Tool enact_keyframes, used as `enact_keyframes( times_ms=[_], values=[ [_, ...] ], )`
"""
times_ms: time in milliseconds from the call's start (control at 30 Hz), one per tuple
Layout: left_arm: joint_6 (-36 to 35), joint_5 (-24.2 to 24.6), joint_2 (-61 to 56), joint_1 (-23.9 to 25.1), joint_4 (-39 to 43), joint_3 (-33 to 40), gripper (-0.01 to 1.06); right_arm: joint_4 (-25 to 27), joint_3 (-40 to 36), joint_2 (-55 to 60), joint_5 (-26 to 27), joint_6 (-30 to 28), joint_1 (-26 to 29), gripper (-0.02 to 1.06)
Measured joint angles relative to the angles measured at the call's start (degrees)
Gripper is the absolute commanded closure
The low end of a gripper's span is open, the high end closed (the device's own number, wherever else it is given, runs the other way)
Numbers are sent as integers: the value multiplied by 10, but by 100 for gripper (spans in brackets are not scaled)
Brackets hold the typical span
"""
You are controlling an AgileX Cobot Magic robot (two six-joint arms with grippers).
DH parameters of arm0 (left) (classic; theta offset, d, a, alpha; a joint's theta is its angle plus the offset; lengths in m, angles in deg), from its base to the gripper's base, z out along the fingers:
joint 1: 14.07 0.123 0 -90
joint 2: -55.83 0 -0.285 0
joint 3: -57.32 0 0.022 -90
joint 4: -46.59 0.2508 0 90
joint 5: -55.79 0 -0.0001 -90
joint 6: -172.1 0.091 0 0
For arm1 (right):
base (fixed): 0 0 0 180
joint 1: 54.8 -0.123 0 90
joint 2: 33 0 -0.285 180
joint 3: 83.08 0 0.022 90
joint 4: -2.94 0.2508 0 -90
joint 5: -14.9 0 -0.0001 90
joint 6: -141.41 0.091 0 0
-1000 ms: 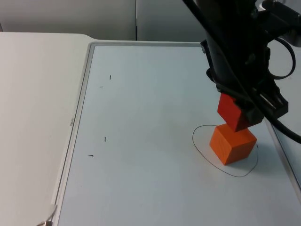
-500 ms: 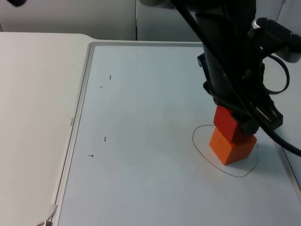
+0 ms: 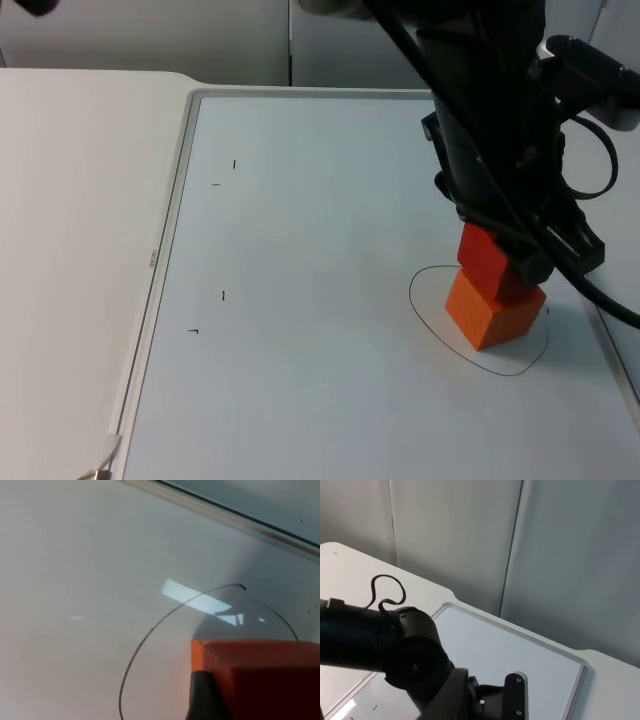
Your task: Pick up one cube with the left hand and another cube with the right hand. First place the cube in the right hand at the target position, then stack the cube in the left hand on top.
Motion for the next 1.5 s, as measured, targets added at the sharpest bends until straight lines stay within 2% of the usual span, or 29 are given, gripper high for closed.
enact_keyframes(
  times_ms=[1233, 1267, 1333, 1367, 1500],
  values=[
    [-15, -4, 8, 0, -3, 0, 94, -1, 0, 0, 0, 0, 0, 6],
    [-15, -4, 8, 0, -3, 0, 90, -1, 0, 0, 0, 0, 0, 6],
    [-15, -4, 8, 0, -3, 0, 75, -1, 0, 0, 0, 0, 0, 6],
    [-15, -4, 8, 0, -3, 0, 75, -1, 0, 0, 0, 0, 0, 6],
    [-15, -4, 8, 0, -4, 0, 40, -1, 0, 0, 0, 0, 0, 6]
  ],
)
